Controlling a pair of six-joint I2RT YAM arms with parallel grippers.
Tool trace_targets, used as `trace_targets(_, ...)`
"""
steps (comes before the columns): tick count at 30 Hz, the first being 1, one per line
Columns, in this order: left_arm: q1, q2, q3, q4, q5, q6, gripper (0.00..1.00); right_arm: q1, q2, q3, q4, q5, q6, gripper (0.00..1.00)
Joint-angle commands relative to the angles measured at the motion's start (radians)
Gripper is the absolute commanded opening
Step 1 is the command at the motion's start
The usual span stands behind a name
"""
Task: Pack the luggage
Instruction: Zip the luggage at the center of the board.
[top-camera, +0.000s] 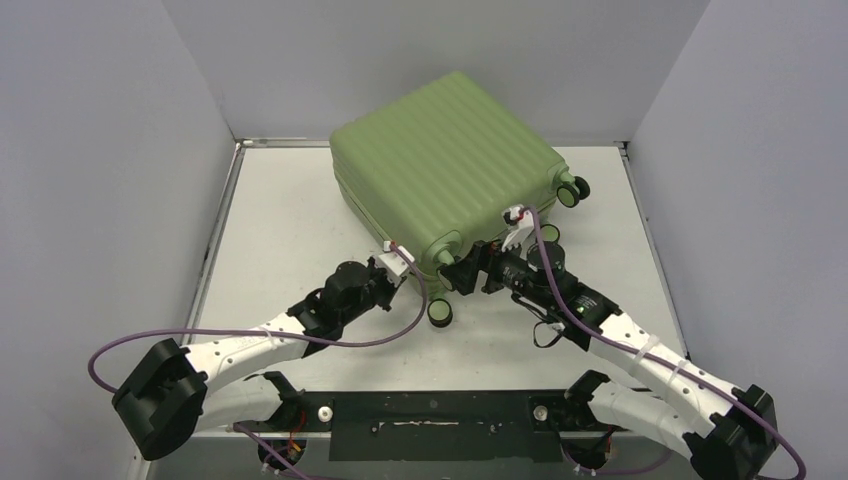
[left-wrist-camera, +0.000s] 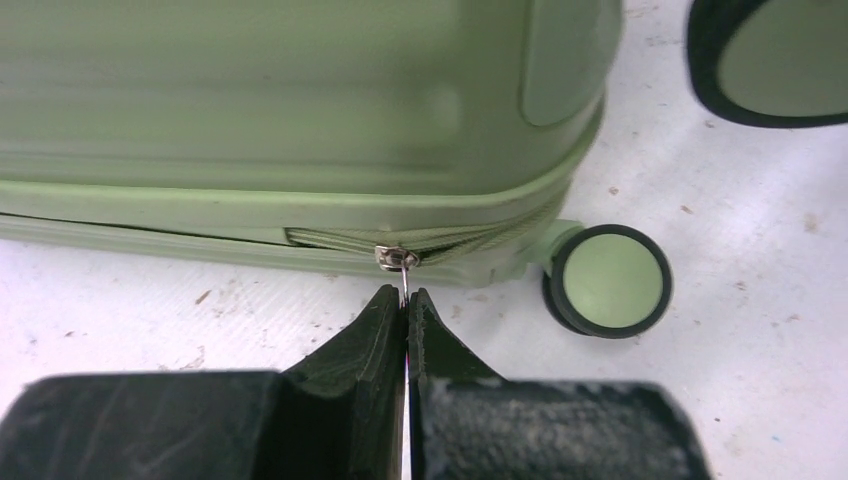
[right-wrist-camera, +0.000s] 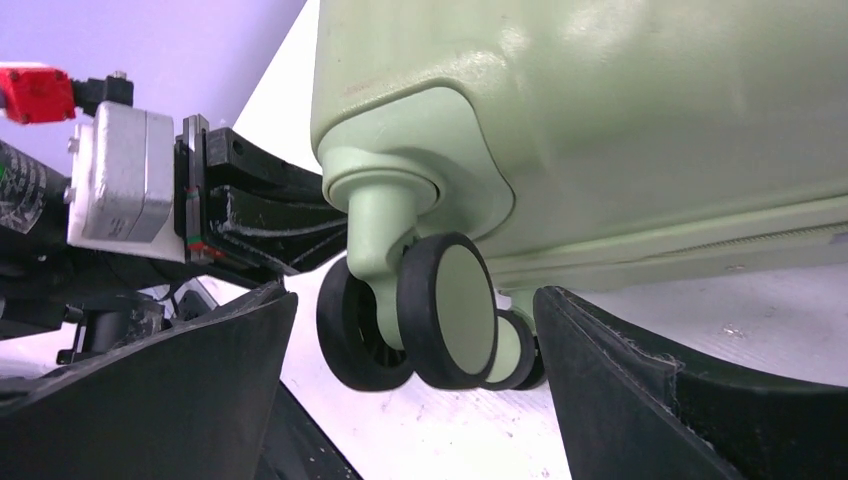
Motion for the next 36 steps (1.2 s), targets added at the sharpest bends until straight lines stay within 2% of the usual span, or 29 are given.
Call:
trace_targets(1, -0.054, -0.046, -0.018, 0.028, 0.124, -0.052, 0.00, 0.026, 0.059, 0.063, 0.059, -0.024, 0.013, 0.91)
trace_targets(6, -0.091, -0.067, -0.034, 0.041, 0.116, -0.064, 0.00, 0.077, 0.147, 0.108, -0.021, 0.016, 0.008, 0.84)
trace_targets(9, -0.102, -0.089, -0.044, 0.059, 0.112, -0.076, 0.00, 0.108, 0.185, 0.132, -0.057, 0.063, 0.006, 0.76)
trace_targets(16, -0.125, -0.123, -0.063, 0.103, 0.119, -0.091, 0.00, 0.135, 0.199, 0.165, -0.049, 0.121, 0.036, 0.25)
trace_targets(20, -0.135, -0.129, -0.070, 0.115, 0.115, -0.091, 0.00, 0.162, 0.206, 0.213, -0.047, 0.165, 0.034, 0.00)
trace_targets(27, -0.161, -0.134, -0.082, 0.131, 0.118, -0.112, 0.00, 0.289, 0.264, 0.353, -0.134, 0.389, -0.082, 0.00)
trace_targets(36, -0.209, -0.139, -0.116, 0.201, 0.120, -0.155, 0.00, 0.298, 0.278, 0.340, -0.109, 0.448, -0.096, 0.00)
